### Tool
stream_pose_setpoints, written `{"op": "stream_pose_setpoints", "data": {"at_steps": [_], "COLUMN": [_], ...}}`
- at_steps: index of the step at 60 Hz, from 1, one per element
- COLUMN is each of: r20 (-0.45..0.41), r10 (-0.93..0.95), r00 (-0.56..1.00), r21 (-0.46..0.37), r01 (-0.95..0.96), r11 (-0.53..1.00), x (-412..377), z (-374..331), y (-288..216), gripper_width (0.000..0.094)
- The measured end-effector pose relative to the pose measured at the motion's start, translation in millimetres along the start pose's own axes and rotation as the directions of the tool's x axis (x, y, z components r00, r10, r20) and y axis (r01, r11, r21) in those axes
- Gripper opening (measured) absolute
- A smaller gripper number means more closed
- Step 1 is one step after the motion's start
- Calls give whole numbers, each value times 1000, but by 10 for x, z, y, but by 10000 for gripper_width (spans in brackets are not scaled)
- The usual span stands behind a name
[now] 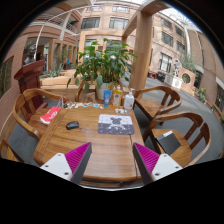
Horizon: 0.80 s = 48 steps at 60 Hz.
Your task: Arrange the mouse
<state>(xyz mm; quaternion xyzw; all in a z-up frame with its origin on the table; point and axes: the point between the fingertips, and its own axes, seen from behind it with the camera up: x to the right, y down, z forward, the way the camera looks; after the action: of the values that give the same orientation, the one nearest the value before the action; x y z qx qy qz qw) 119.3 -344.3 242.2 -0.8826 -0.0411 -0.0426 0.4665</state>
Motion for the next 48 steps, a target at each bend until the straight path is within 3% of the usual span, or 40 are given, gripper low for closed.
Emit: {"op": "stream_pose_setpoints", "data": {"at_steps": [16, 26, 35, 48], "r20": [13, 63, 179, 222], "r10": [5, 10, 39, 64], "r00": [1000, 998, 983, 973], "r21": [-99, -163, -151, -85], "r01": [-4, 0, -12, -46], "r11": [995, 987, 988, 995], "x": [-194, -799, -1705, -2656], "z": [455, 813, 1291, 2215], "y": [554, 1011, 1096, 771], "gripper_width": [849, 851, 856, 858]}}
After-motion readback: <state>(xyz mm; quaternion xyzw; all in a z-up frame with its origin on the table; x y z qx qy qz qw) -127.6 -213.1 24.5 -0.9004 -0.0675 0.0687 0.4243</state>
